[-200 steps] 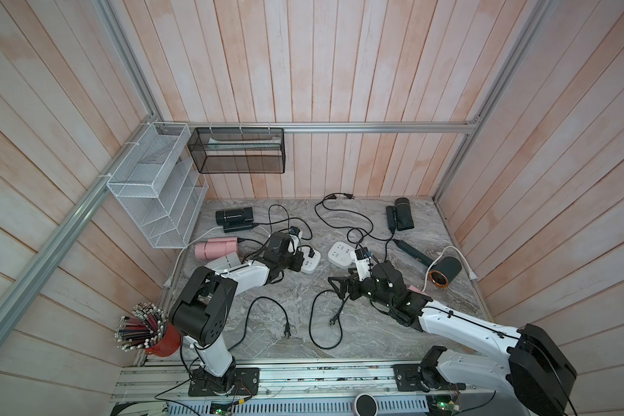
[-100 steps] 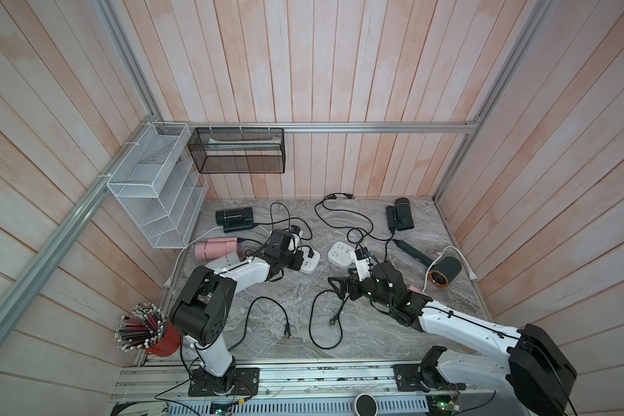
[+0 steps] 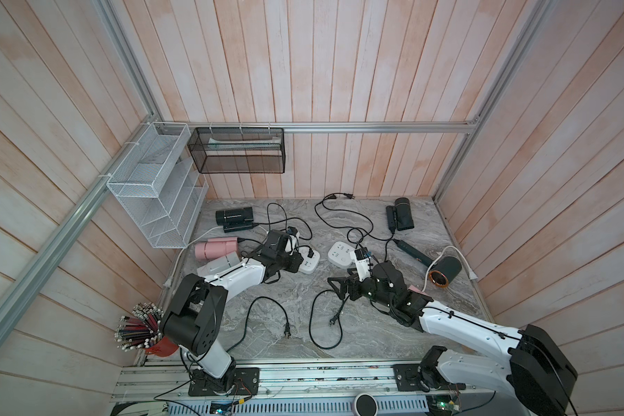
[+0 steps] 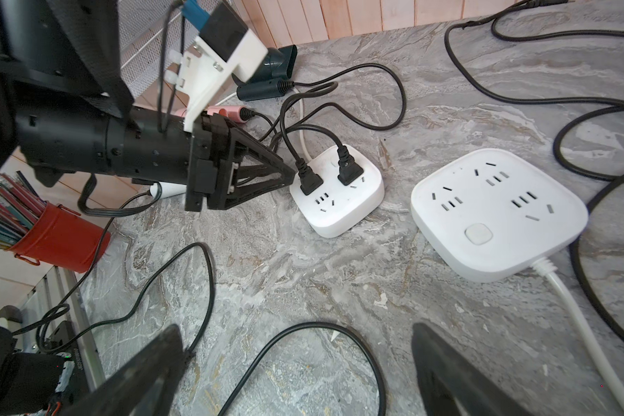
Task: Charge the blow dryers
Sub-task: Insert the plug into the socket, then pick up the plug from the center of the board.
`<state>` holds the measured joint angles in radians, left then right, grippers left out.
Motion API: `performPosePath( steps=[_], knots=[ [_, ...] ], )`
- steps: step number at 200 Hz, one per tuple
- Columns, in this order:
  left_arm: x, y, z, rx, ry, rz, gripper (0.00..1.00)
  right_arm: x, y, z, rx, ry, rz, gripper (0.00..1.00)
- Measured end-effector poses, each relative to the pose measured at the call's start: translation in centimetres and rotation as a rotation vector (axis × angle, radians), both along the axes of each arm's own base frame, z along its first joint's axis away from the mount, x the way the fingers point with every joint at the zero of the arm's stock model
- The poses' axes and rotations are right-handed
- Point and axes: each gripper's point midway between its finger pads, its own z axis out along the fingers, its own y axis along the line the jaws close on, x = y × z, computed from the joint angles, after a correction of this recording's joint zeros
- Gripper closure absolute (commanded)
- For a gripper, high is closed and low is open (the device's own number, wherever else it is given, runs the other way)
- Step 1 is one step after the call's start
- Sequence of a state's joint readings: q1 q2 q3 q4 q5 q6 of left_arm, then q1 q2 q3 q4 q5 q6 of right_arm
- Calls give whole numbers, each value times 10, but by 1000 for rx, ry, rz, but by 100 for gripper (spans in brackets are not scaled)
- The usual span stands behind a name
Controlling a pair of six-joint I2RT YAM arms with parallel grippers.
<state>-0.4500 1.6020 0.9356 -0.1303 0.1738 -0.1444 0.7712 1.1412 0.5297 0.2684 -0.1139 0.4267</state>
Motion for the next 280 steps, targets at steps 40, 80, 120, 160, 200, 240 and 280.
performPosePath(
  steps=[40, 80, 120, 160, 200, 240, 280],
  knots=[
    [-39, 14, 26, -88, 21, 58, 53, -13, 8, 7, 16, -5, 21, 15],
    [-90, 31, 23, -207, 128, 159, 52, -52, 33, -9, -46, 40, 88, 25],
    [-122, 44, 10, -297, 249, 278, 50, -90, 66, -35, -141, 126, 126, 32],
    [-136, 55, -5, -334, 305, 366, 50, -124, 96, -55, -199, 208, 121, 34],
    [-140, 75, -21, -376, 338, 460, 50, -146, 125, -69, -231, 277, 99, 36],
    [-138, 89, -10, -431, 274, 504, 51, -154, 147, -88, -278, 341, 50, 40],
    [-137, 101, -9, -459, 251, 552, 53, -154, 164, -109, -331, 383, 2, 45]
  ],
)
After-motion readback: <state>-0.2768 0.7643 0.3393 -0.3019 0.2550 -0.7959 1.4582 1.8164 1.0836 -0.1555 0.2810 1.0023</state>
